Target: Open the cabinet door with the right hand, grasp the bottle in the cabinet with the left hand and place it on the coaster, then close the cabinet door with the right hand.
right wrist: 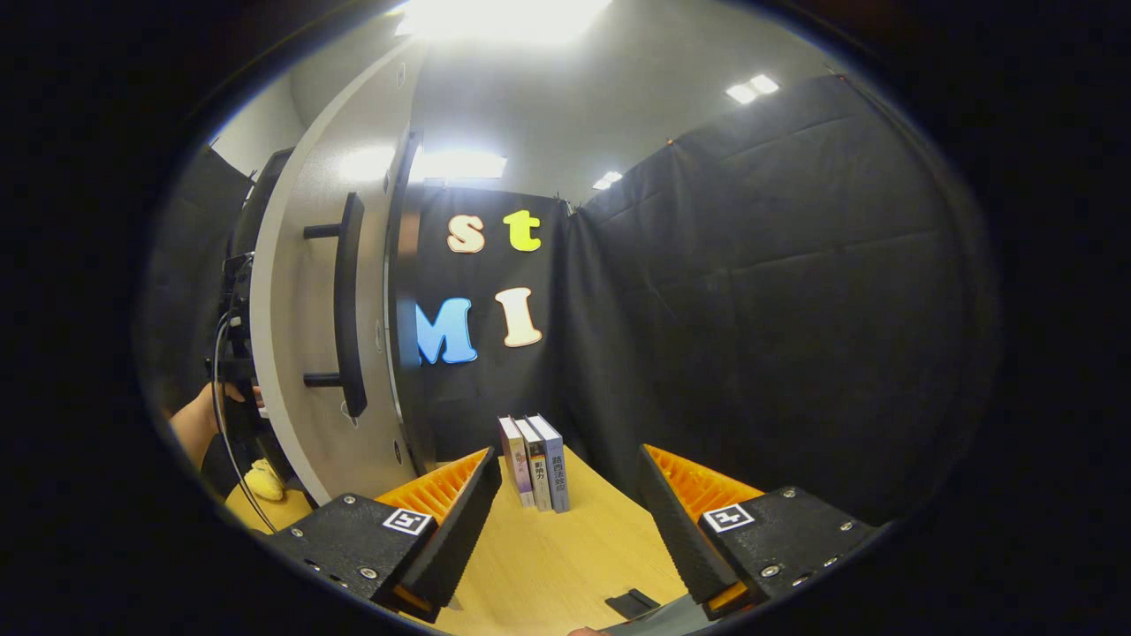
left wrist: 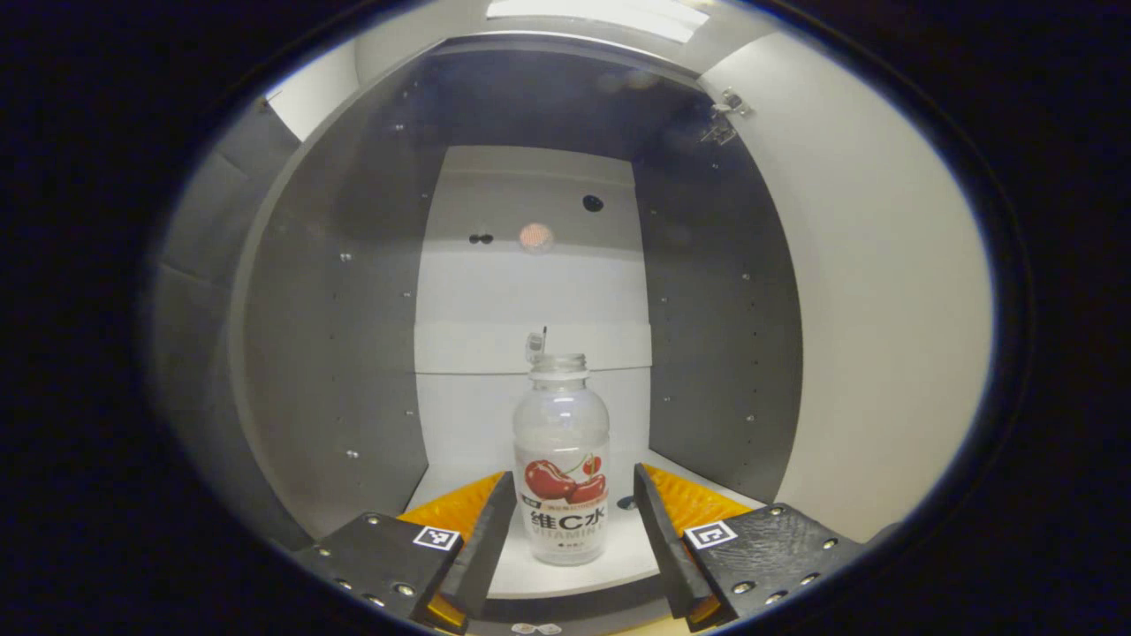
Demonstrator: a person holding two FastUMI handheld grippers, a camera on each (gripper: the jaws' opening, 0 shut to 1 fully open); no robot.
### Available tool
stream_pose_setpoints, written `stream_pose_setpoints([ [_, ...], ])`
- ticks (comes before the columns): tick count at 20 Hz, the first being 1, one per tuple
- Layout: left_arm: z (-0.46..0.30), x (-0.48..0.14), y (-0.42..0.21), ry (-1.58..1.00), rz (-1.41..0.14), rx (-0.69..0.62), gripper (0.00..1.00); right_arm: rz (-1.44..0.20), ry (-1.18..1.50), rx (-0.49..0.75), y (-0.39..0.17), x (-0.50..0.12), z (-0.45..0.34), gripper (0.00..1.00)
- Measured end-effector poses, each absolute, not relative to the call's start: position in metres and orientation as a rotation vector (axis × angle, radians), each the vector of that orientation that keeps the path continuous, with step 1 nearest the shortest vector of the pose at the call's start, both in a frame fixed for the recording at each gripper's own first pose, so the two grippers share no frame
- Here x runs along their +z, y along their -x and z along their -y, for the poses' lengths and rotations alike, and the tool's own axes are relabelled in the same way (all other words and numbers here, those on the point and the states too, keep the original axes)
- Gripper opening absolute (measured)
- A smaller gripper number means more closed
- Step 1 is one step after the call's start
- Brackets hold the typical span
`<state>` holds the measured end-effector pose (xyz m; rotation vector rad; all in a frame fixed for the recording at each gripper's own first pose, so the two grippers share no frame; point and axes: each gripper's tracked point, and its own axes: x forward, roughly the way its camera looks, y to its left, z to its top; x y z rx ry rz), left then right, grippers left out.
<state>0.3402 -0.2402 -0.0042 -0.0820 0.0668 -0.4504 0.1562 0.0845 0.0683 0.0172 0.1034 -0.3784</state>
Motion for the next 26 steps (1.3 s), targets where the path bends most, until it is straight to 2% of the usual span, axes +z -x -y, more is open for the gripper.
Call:
stream_pose_setpoints([
  [1,0.244,-0.009,-0.347,0.076,-0.077,-0.455,0.77,-0.105,-0.011,-0.383,-0.156,0.068,-0.084,0.95],
  [3,0.248,-0.015,-0.353,0.057,-0.082,-0.463,0.77,-0.11,-0.004,-0.388,-0.156,0.067,-0.083,0.95],
  [4,0.251,-0.019,-0.355,0.047,-0.085,-0.467,0.82,-0.116,-0.005,-0.389,-0.156,0.066,-0.083,0.95],
  [6,0.25,-0.024,-0.359,0.026,-0.095,-0.46,0.71,-0.124,-0.015,-0.382,-0.155,0.065,-0.087,0.95],
  [7,0.249,-0.025,-0.361,0.023,-0.094,-0.458,0.71,-0.123,-0.018,-0.377,-0.155,0.066,-0.088,0.95],
  [8,0.25,-0.023,-0.363,0.027,-0.09,-0.453,0.82,-0.119,-0.015,-0.372,-0.155,0.066,-0.089,0.95],
  [9,0.248,-0.023,-0.361,0.022,-0.092,-0.45,0.7,-0.116,-0.009,-0.371,-0.157,0.067,-0.087,0.95],
  [14,0.238,-0.004,-0.348,0.029,-0.059,-0.448,0.71,-0.116,-0.007,-0.329,-0.159,0.069,-0.092,0.95],
  [17,0.225,0.014,-0.323,0.049,-0.024,-0.435,0.7,-0.12,-0.001,-0.279,-0.158,0.069,-0.097,0.95],
  [18,0.221,0.02,-0.31,0.054,-0.012,-0.432,0.78,-0.116,0.002,-0.265,-0.158,0.071,-0.098,0.95],
  [19,0.218,0.025,-0.3,0.056,-0.003,-0.43,0.7,-0.113,0.001,-0.249,-0.159,0.071,-0.099,0.95],
  [26,0.189,0.042,-0.242,0.043,0.015,-0.382,0.7,-0.108,-0.026,-0.162,-0.16,0.072,-0.11,0.95],
])
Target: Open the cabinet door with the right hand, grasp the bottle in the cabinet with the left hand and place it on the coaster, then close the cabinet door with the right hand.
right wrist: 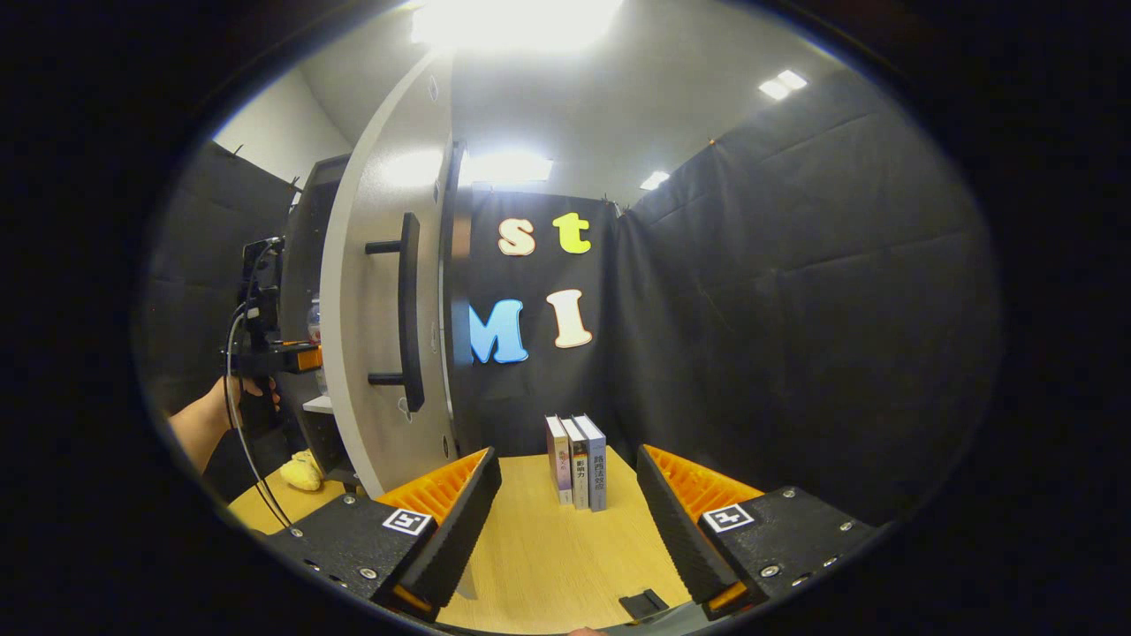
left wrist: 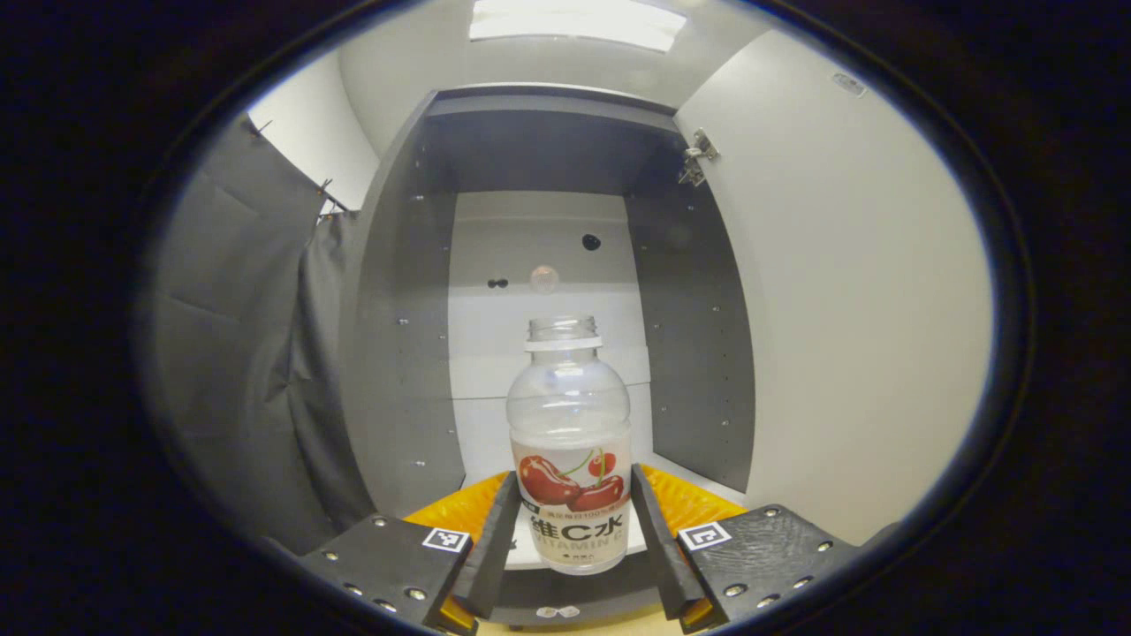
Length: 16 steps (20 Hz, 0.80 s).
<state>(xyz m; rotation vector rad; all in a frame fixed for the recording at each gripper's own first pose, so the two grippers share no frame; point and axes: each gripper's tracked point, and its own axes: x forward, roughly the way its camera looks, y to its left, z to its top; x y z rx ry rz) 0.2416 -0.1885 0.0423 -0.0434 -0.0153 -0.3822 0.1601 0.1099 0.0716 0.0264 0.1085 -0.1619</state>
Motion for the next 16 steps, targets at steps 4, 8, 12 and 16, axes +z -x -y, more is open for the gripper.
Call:
stream_pose_setpoints([
  [4,0.171,0.038,-0.21,0.047,0.006,-0.348,0.7,-0.106,-0.029,-0.116,-0.159,0.072,-0.114,0.95],
  [8,0.153,0.029,-0.178,0.039,0.002,-0.315,0.7,-0.113,-0.038,-0.075,-0.158,0.069,-0.118,0.95],
  [12,0.139,0.025,-0.146,0.041,0.005,-0.29,0.78,-0.125,-0.048,-0.042,-0.157,0.065,-0.123,0.95],
  [16,0.136,0.02,-0.117,0.035,0.015,-0.274,0.77,-0.132,-0.047,-0.012,-0.155,0.062,-0.126,0.95],
])
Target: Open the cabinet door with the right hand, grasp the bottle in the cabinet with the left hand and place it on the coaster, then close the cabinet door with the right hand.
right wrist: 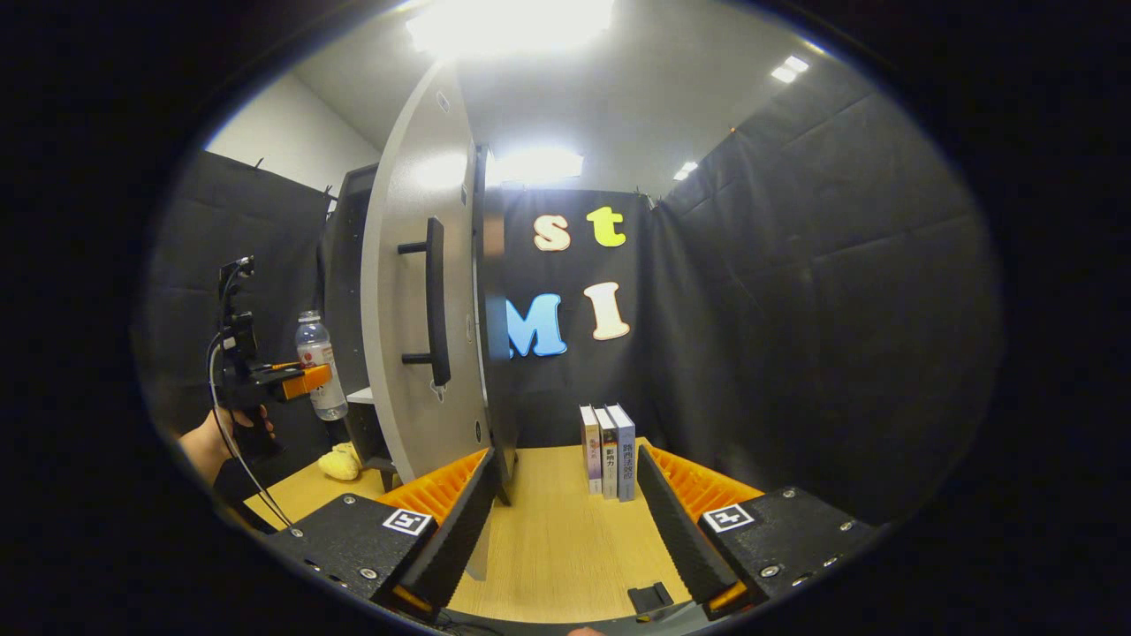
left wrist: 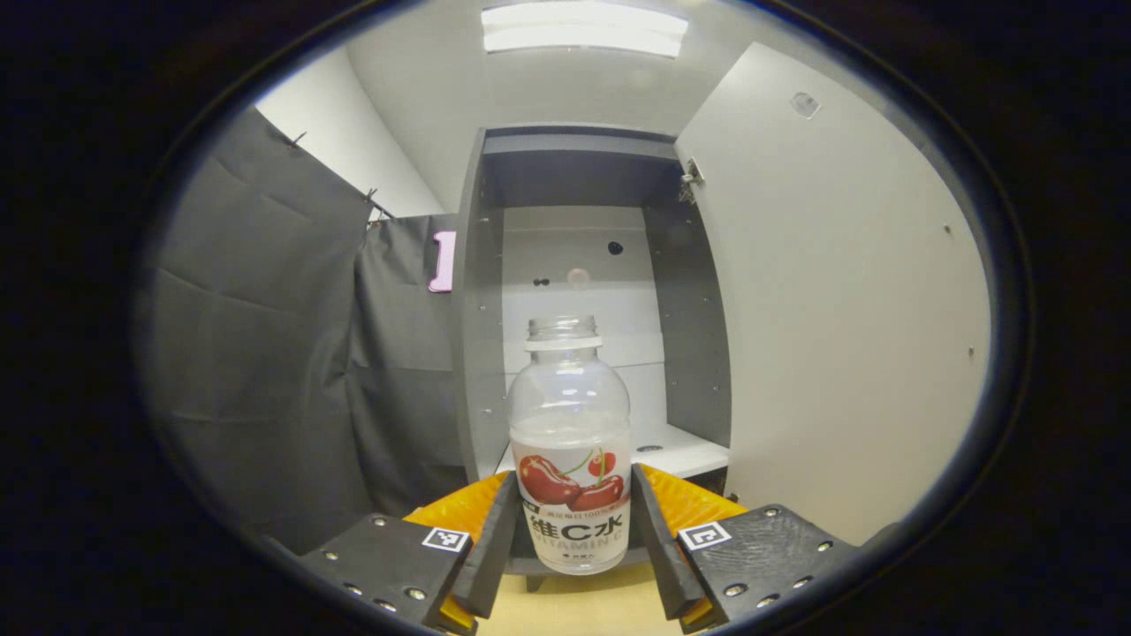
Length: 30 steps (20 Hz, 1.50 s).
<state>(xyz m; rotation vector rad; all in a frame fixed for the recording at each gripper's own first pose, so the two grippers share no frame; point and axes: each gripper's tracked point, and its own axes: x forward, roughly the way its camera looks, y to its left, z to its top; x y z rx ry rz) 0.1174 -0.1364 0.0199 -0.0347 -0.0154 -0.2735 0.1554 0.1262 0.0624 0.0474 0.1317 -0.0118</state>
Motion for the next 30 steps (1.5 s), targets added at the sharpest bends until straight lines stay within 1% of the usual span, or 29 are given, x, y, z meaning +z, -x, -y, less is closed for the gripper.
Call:
stream_pose_setpoints([
  [2,0.135,0.017,-0.101,0.04,0.03,-0.263,0.63,-0.135,-0.047,0.005,-0.156,0.061,-0.128,0.95],
  [3,0.133,0.014,-0.093,0.04,0.036,-0.258,0.7,-0.138,-0.045,0.014,-0.155,0.059,-0.13,0.95],
  [7,0.13,0.002,-0.064,0.039,0.046,-0.253,0.7,-0.144,-0.034,0.037,-0.153,0.057,-0.131,0.95],
  [9,0.129,-0.004,-0.05,0.043,0.052,-0.246,0.77,-0.148,-0.035,0.048,-0.153,0.056,-0.133,0.95],
  [10,0.129,-0.01,-0.04,0.044,0.054,-0.242,0.77,-0.151,-0.034,0.053,-0.153,0.055,-0.133,0.95],
  [11,0.128,-0.017,-0.03,0.046,0.053,-0.24,0.7,-0.154,-0.033,0.058,-0.151,0.054,-0.134,0.95],
  [12,0.127,-0.025,-0.022,0.049,0.047,-0.238,0.71,-0.155,-0.033,0.062,-0.151,0.054,-0.135,0.95],
  [13,0.125,-0.032,-0.015,0.054,0.038,-0.237,0.78,-0.157,-0.032,0.065,-0.15,0.053,-0.135,0.95],
  [14,0.121,-0.039,-0.01,0.059,0.03,-0.232,0.78,-0.159,-0.033,0.068,-0.15,0.052,-0.136,0.95],
  [16,0.117,-0.053,-0.001,0.065,0.011,-0.222,0.71,-0.164,-0.034,0.073,-0.149,0.051,-0.137,0.95],
  [23,0.1,-0.11,0.03,0.084,-0.039,-0.189,0.71,-0.18,0.001,0.064,-0.148,0.046,-0.132,0.95],
  [30,0.111,-0.179,0.044,0.059,-0.098,-0.179,0.71,-0.216,0.054,0.06,-0.147,0.037,-0.125,0.95],
])
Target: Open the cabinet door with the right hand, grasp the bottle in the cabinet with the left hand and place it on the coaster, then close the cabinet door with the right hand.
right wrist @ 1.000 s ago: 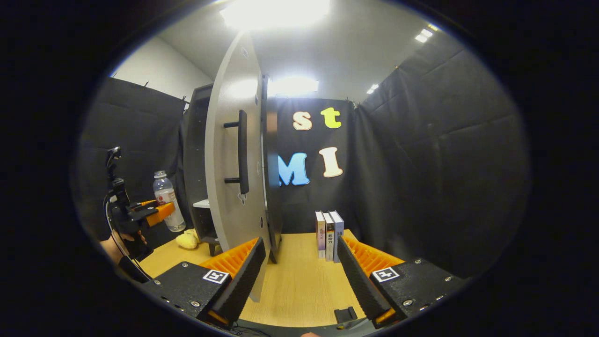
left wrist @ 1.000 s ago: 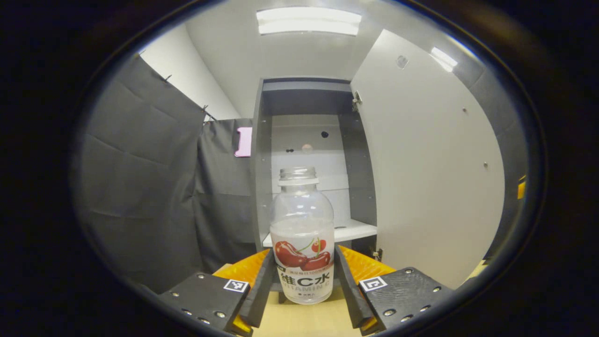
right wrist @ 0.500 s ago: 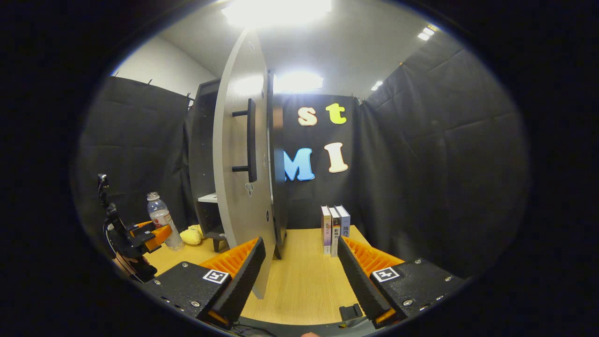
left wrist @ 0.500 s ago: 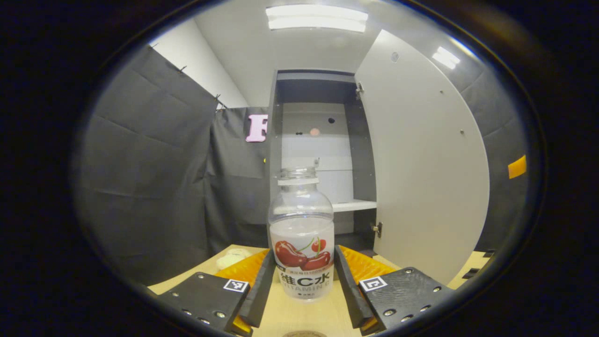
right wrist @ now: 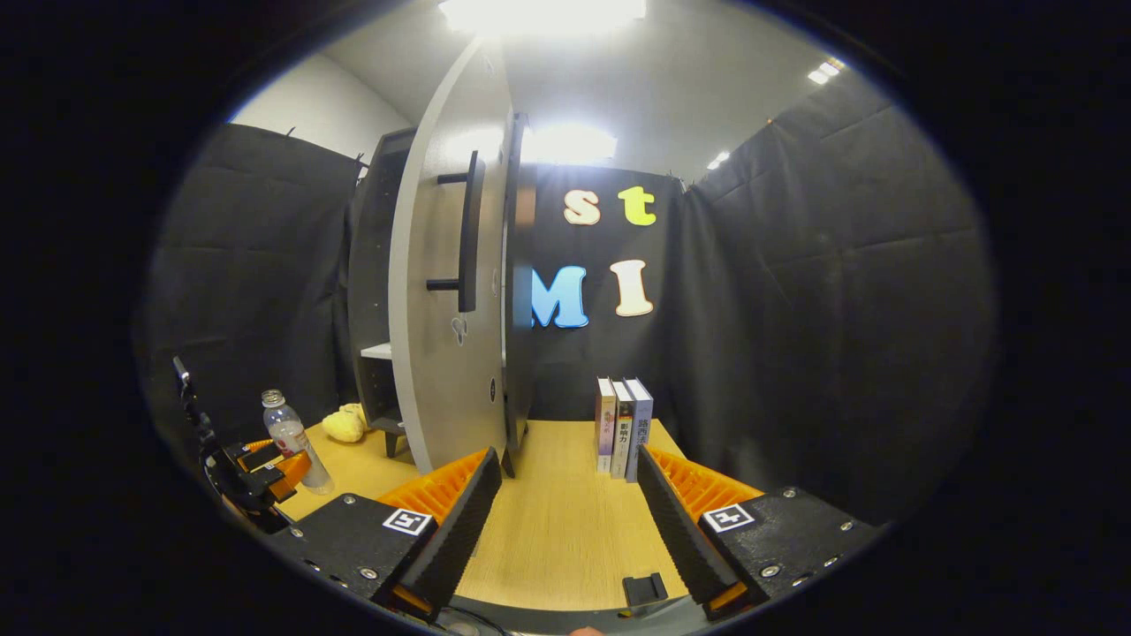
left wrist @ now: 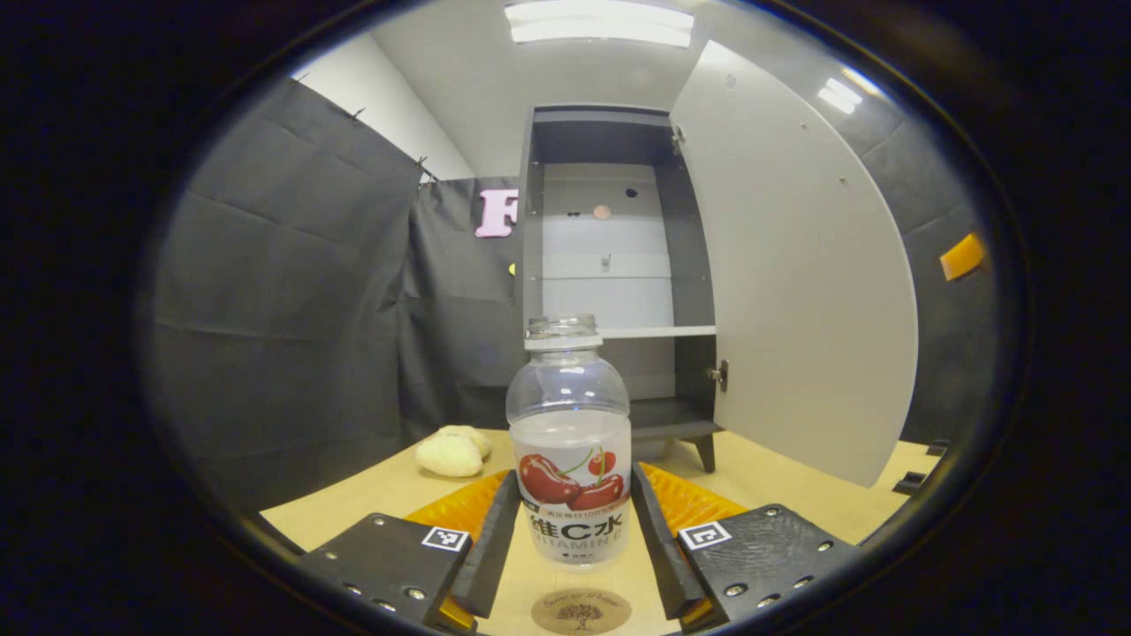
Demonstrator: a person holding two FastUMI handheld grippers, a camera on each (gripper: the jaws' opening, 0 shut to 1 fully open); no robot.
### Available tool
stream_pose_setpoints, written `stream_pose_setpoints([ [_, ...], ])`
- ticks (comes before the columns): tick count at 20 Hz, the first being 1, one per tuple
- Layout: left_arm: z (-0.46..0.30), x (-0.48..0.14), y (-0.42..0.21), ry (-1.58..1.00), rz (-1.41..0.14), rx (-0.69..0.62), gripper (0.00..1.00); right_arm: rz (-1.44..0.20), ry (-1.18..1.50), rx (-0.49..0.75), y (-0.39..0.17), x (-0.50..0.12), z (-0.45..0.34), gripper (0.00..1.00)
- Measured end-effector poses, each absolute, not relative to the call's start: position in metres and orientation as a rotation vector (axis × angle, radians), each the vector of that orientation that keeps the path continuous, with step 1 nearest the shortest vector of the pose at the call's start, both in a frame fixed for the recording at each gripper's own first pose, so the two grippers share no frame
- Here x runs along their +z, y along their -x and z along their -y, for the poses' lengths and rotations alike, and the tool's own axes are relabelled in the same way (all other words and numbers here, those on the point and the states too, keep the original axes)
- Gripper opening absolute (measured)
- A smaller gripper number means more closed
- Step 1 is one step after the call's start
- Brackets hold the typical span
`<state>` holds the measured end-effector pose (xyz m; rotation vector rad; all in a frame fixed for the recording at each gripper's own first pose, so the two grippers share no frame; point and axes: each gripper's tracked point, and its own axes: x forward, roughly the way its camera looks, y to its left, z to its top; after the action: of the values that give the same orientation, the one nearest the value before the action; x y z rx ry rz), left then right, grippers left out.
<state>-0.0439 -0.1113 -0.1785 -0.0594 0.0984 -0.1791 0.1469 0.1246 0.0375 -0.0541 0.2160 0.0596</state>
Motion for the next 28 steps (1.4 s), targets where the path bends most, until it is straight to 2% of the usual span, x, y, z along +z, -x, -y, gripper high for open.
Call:
stream_pose_setpoints([
  [7,0.12,-0.239,0.059,0.034,-0.189,-0.155,0.71,-0.22,0.05,0.088,-0.151,0.037,-0.13,0.95],
  [17,0.117,-0.288,0.074,-0.008,-0.256,-0.114,0.71,-0.243,0.076,0.108,-0.151,0.033,-0.13,0.95],
  [18,0.118,-0.285,0.073,-0.004,-0.246,-0.112,0.71,-0.242,0.078,0.111,-0.151,0.034,-0.13,0.95],
  [19,0.118,-0.286,0.074,-0.005,-0.254,-0.108,0.65,-0.242,0.08,0.112,-0.152,0.033,-0.13,0.95],
  [20,0.117,-0.287,0.074,-0.007,-0.257,-0.106,0.78,-0.241,0.08,0.111,-0.152,0.034,-0.13,0.95],
  [21,0.116,-0.286,0.076,-0.012,-0.261,-0.102,0.72,-0.238,0.078,0.11,-0.152,0.035,-0.13,0.95],
  [23,0.112,-0.281,0.076,-0.046,-0.258,-0.091,0.73,-0.225,0.072,0.111,-0.154,0.037,-0.132,0.95],
  [24,0.11,-0.276,0.076,-0.055,-0.256,-0.088,0.78,-0.216,0.074,0.109,-0.156,0.038,-0.132,0.95],
  [27,0.11,-0.263,0.082,-0.051,-0.254,-0.104,0.78,-0.194,0.074,0.102,-0.159,0.044,-0.13,0.95],
  [28,0.11,-0.255,0.084,-0.053,-0.255,-0.109,0.73,-0.18,0.06,0.104,-0.161,0.046,-0.132,0.95],
])
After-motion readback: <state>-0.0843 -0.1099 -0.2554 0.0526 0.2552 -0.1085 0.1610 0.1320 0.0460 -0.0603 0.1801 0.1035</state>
